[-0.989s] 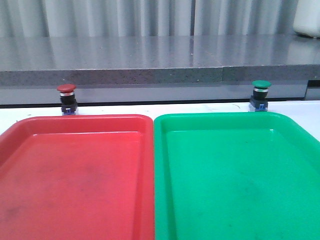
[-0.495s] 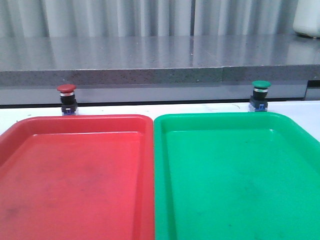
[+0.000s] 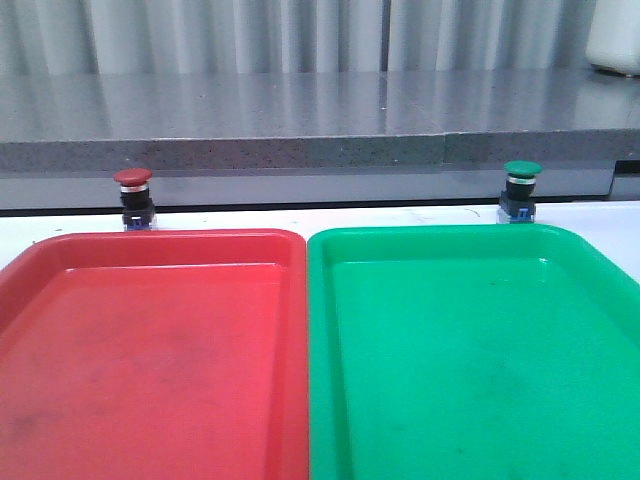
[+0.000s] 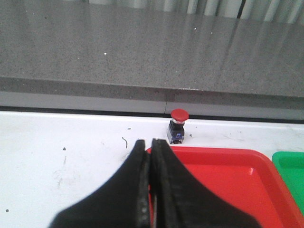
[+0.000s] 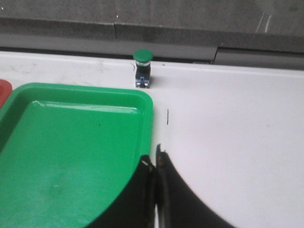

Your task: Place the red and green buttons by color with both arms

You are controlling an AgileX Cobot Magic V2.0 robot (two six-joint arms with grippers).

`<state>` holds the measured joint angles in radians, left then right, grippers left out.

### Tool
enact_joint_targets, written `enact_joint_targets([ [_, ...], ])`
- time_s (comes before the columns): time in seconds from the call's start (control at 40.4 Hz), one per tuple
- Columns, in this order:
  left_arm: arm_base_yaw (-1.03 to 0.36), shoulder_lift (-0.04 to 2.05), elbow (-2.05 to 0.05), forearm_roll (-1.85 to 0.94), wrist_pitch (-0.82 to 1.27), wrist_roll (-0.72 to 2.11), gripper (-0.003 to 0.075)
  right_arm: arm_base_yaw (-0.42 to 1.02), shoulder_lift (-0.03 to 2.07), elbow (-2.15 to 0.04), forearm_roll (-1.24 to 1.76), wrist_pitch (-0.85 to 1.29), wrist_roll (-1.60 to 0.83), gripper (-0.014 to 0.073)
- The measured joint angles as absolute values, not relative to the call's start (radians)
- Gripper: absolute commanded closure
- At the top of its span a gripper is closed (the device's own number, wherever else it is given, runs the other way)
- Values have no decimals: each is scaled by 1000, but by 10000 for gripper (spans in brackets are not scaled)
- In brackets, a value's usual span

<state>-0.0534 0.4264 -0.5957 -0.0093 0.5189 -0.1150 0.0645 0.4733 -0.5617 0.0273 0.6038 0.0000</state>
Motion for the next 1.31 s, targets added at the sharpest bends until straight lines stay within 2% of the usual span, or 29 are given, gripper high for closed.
enact_joint_targets([
  [0.297, -53, 510, -596, -9, 520, -115, 740, 64, 582, -562, 27, 608, 0, 661],
  [0.396, -53, 529, -596, -9, 520, -115, 740, 64, 615, -562, 25, 608, 0, 622],
  [0.495, -53, 548, -596, -9, 520, -115, 740, 64, 643, -562, 16, 608, 0, 489],
  [0.594, -53, 561, -596, -9, 520, -115, 740, 64, 668, -562, 8, 608, 0, 286],
  [0.692, -53, 573, -596, -9, 520, -115, 735, 64, 684, -562, 8, 608, 0, 144],
  [0.767, -53, 583, -596, -9, 520, -115, 682, 64, 693, -562, 0, 600, 0, 92],
  [0.816, -53, 593, -596, -9, 520, -115, 611, 64, 693, -562, 0, 598, 0, 87],
  [1.014, -53, 634, -596, 0, 518, -115, 199, 64, 695, -562, 0, 596, 0, 87],
  [1.088, -53, 658, -596, 0, 512, -115, 141, 64, 695, -562, 0, 596, 0, 87],
  [1.311, -94, 786, -664, -10, 520, -109, 147, 64, 695, -562, 0, 595, 0, 87],
])
